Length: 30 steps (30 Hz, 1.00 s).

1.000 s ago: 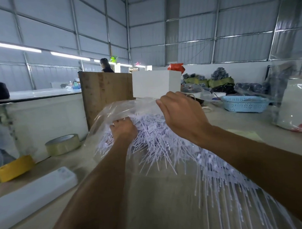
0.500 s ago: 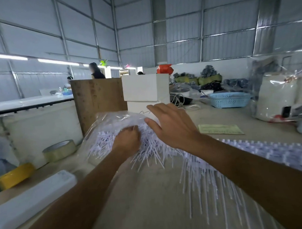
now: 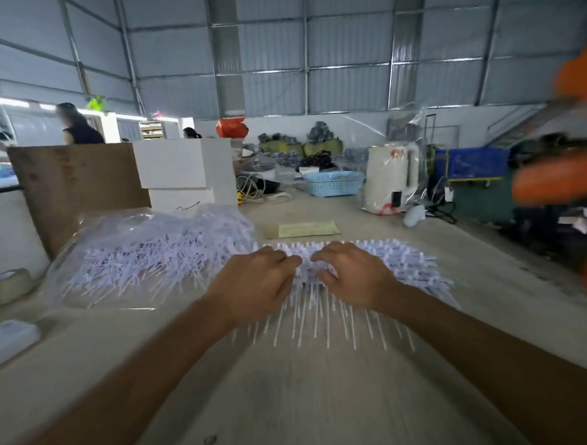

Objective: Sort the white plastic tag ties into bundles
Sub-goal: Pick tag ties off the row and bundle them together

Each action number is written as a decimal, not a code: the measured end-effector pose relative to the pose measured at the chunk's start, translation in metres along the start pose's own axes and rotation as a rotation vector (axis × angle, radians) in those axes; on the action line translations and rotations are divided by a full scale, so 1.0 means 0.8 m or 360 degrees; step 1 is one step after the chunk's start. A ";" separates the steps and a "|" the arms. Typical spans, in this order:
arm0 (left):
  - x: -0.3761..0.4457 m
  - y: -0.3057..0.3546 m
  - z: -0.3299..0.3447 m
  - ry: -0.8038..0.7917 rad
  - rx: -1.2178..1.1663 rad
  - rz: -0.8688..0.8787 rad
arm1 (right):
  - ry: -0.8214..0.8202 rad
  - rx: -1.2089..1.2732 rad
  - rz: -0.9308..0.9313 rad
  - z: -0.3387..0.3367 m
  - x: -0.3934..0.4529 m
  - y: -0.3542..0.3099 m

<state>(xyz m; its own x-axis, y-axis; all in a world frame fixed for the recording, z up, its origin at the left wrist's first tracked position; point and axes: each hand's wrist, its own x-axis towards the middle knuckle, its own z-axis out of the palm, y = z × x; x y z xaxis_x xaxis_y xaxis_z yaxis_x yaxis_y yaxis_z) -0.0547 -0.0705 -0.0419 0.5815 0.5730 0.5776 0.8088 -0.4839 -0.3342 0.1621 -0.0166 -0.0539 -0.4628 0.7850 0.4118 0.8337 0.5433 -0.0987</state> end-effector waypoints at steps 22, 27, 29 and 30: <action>-0.001 0.050 0.068 0.0111 -0.0401 -0.0325 | 0.0117 0.0211 0.0719 -0.014 -0.102 0.141; 0.015 0.049 0.058 0.0303 -0.0748 -0.0848 | 0.0211 0.0477 0.0950 -0.016 -0.088 0.148; 0.028 0.027 0.055 0.0248 -0.0760 -0.1013 | 0.0167 0.0511 0.1008 -0.017 -0.085 0.151; 0.031 0.012 0.055 0.0183 -0.0684 -0.1078 | 0.0162 0.0557 0.1034 -0.017 -0.084 0.152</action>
<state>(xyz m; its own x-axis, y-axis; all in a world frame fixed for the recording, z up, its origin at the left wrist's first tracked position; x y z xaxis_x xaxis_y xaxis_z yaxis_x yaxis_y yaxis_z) -0.0287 -0.0322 -0.0639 -0.0542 0.7725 0.6327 0.8640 -0.2814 0.4175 0.2991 -0.0076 -0.0811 0.1352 0.9581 0.2524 0.7772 0.0554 -0.6268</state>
